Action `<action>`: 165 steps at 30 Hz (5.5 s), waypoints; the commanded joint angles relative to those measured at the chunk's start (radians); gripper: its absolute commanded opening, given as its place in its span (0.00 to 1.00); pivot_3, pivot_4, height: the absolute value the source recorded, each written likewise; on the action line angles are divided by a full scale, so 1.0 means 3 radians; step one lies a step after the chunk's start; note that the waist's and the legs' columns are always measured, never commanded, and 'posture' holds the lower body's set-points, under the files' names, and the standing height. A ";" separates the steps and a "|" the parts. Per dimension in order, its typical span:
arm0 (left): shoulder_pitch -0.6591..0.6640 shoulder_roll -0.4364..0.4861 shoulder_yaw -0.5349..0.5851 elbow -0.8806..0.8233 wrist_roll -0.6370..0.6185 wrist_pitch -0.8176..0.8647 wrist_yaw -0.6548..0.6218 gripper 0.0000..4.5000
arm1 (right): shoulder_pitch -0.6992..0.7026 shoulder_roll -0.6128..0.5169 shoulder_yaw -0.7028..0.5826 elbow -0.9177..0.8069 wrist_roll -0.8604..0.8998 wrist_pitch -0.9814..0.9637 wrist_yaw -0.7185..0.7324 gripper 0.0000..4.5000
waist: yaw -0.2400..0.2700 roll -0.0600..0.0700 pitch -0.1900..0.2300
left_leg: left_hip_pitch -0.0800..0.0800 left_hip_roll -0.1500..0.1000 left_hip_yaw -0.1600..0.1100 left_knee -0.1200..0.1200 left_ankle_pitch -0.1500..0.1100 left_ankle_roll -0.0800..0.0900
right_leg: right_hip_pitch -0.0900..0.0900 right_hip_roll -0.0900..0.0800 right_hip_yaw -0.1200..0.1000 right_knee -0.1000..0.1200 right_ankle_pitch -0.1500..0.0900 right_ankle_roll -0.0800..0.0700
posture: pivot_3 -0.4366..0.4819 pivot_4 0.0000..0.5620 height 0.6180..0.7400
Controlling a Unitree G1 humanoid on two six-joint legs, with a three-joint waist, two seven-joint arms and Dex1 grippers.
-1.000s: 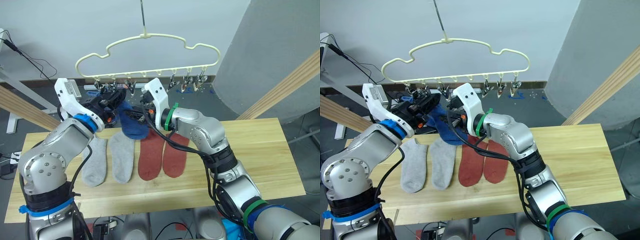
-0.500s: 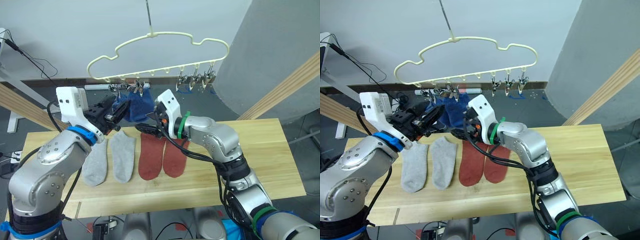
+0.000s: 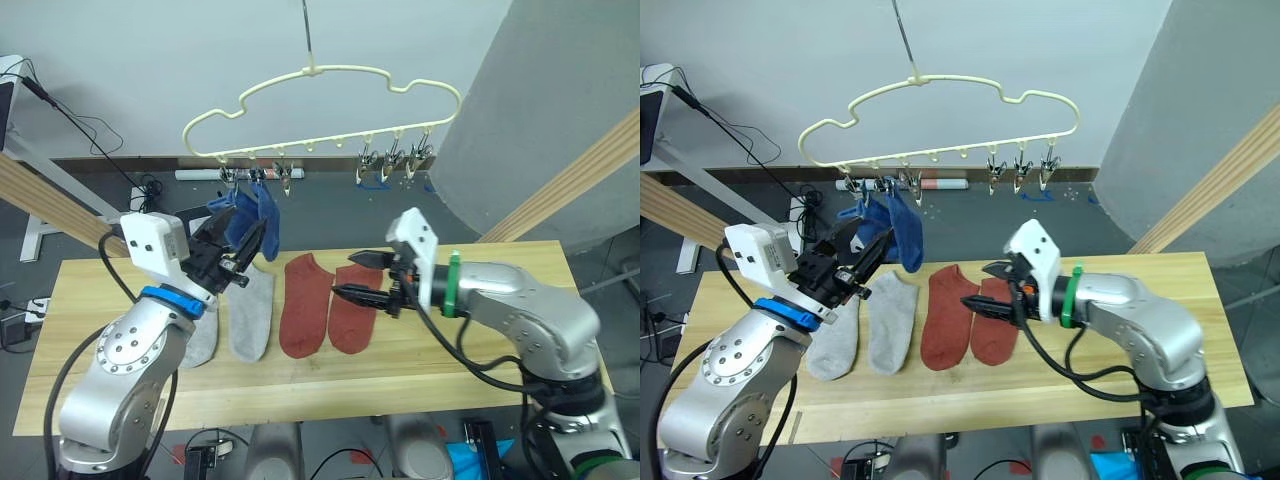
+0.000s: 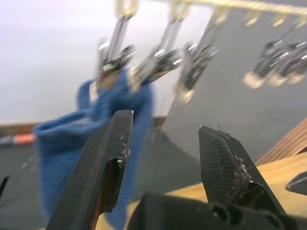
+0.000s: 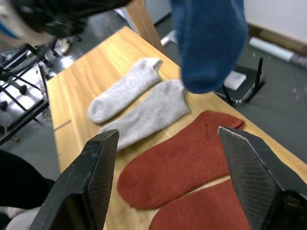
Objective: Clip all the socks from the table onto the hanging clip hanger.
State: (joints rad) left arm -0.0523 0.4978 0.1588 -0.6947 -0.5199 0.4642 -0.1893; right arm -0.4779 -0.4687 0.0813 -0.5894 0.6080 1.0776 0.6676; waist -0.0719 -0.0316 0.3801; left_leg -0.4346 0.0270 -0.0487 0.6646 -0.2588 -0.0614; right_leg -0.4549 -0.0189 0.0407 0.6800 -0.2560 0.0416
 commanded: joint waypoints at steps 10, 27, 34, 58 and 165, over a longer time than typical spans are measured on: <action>-0.0193 -0.0381 -0.0335 0.0164 0.0542 -0.0419 -0.0024 0.56 | 0.0485 -0.0657 -0.1072 -0.0468 0.0678 -0.0393 0.0313 0.76 | -0.0037 -0.0006 -0.0023 | 0.0001 -0.0002 0.0000 0.0009 0.0004 0.0005 | 0.0007 0.0001 0.0000 0.0002 0.0005 -0.0001 | 0.28 0.55 1.00; -0.0498 -0.0626 -0.0435 0.0526 0.0773 -0.0381 -0.0046 0.56 | 0.0288 -0.1029 -0.1420 -0.0537 0.1538 -0.0411 -0.0122 0.76 | -0.0079 -0.0006 -0.0025 | 0.0006 -0.0003 -0.0004 0.0050 0.0012 0.0020 | 0.0034 0.0007 0.0002 0.0002 0.0028 0.0014 | 0.20 0.57 1.00; -0.0739 -0.0682 -0.0430 0.0637 0.0781 -0.0239 -0.0058 0.56 | 0.0373 -0.1003 -0.1295 -0.0620 0.1622 -0.0492 -0.0341 0.76 | -0.0097 -0.0006 -0.0025 | 0.0006 -0.0002 -0.0004 0.0050 0.0014 0.0023 | 0.0034 0.0007 0.0002 0.0004 0.0032 0.0014 | 0.19 0.60 1.00; -0.1267 -0.0831 -0.0295 0.0901 0.0905 0.0099 0.0175 0.56 | 0.0620 -0.1042 -0.1118 -0.0732 0.1783 -0.0672 -0.0728 0.76 | -0.0141 -0.0006 -0.0024 | 0.0007 -0.0002 -0.0004 0.0051 0.0016 0.0026 | 0.0035 0.0007 0.0003 0.0003 0.0032 0.0015 | 0.16 0.66 1.00; -0.1749 -0.0760 0.0346 0.0835 -0.0265 0.1087 0.0398 0.03 | -0.0452 0.0960 0.1160 0.2434 -0.1808 -0.0814 -0.1394 0.99 | -0.0133 -0.0005 -0.0017 | 0.0008 -0.0001 -0.0002 0.0045 0.0017 0.0027 | 0.0030 0.0005 0.0004 0.0001 0.0032 0.0015 | 0.27 0.70 1.00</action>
State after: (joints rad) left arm -0.5820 0.2609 0.2536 -0.3948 -0.5911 0.7982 -0.0732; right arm -0.6350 -0.1874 0.4321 0.1351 0.0871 0.8388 0.2425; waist -0.1117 -0.0332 0.3751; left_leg -0.4324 0.0265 -0.0494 0.6781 -0.2538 -0.0534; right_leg -0.4459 -0.0175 0.0419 0.6804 -0.2463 0.0461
